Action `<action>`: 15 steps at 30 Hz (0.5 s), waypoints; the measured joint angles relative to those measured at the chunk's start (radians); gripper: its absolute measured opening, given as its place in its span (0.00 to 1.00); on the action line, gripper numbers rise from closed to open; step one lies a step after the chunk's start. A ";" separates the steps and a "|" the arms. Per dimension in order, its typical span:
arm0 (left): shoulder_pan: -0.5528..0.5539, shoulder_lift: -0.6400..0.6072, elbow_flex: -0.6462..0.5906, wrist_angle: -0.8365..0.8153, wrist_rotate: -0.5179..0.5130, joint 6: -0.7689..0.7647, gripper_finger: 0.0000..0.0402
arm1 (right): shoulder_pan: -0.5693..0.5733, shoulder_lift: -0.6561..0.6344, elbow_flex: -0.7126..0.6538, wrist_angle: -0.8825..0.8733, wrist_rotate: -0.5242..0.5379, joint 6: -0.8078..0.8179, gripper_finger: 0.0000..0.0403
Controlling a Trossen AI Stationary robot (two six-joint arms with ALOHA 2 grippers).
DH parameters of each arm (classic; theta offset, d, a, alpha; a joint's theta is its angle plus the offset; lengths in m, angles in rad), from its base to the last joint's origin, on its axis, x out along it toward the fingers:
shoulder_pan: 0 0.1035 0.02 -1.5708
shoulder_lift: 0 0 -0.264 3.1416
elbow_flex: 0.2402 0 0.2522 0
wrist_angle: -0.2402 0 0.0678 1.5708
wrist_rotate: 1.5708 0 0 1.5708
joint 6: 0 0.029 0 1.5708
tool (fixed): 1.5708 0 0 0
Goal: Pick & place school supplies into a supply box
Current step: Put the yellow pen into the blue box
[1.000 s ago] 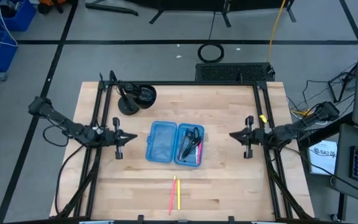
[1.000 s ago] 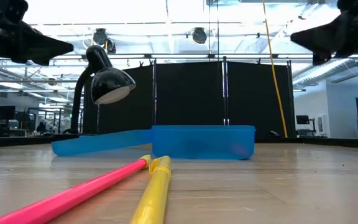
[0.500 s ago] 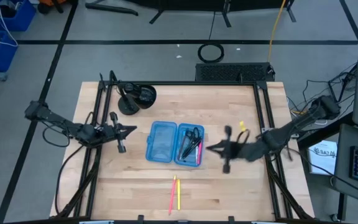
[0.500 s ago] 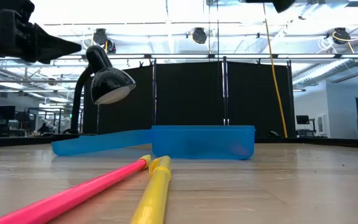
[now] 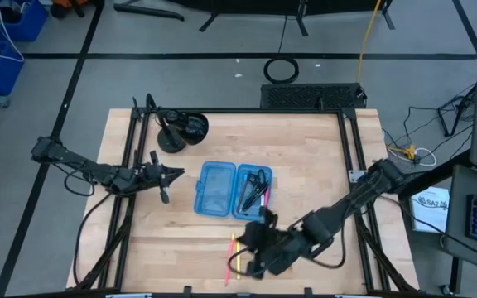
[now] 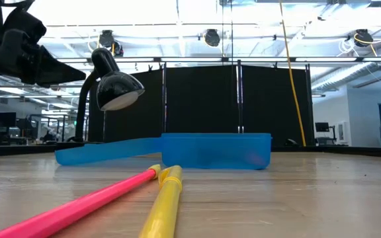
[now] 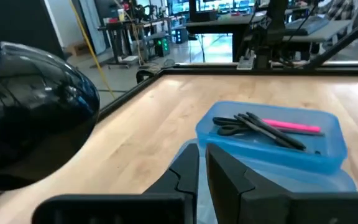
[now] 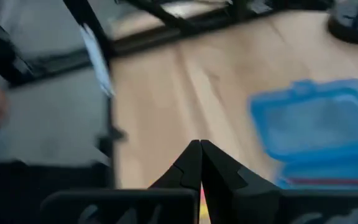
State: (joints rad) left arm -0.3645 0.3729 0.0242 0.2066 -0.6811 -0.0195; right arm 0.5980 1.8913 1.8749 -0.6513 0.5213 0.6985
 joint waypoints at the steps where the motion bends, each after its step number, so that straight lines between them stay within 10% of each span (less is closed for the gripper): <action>1: 0.000 0.000 0.000 0.000 0.002 -0.010 0.09 | 0.000 0.029 0.042 0.002 0.003 0.022 0.00; 8: 0.000 0.000 0.000 -0.011 0.074 -0.017 0.09 | -0.040 0.189 0.111 0.005 0.042 0.316 0.00; 15: 0.000 0.000 0.000 -0.002 0.079 0.007 0.09 | -0.091 0.317 0.112 0.007 -0.215 0.441 0.02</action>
State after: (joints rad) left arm -0.3649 0.3729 0.0242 0.2041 -0.6023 -0.0129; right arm 0.5065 2.2081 1.9865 -0.6441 0.3063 1.1399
